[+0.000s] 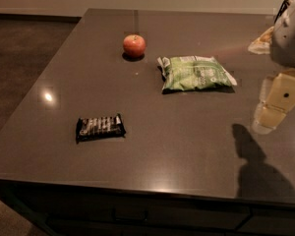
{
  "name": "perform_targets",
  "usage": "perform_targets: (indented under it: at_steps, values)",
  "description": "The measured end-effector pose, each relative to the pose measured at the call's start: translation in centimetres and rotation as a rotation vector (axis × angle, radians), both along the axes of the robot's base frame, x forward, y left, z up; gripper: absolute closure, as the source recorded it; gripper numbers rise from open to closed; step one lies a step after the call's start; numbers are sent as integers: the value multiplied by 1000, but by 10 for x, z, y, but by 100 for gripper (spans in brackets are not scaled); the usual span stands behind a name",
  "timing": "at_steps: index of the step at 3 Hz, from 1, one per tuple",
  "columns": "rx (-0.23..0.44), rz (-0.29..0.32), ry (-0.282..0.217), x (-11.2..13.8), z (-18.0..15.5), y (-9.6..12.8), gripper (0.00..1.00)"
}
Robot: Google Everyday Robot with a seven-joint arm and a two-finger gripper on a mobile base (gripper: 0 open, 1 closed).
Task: Pick rxbar chocolate
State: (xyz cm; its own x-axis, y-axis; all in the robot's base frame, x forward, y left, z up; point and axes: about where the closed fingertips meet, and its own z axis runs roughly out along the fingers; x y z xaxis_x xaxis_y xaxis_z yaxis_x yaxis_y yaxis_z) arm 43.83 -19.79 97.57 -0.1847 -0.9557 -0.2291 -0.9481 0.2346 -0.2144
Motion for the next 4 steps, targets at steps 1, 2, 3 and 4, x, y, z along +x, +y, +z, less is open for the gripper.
perform_targets:
  at_steps: [1, 2, 3, 4]
  values:
    - [56, 86, 37, -2, -7, 37, 0]
    - [110, 167, 62, -5, -13, 78, 0]
    - [144, 239, 82, -12, -18, 117, 0]
    - [160, 303, 99, -20, -25, 153, 0]
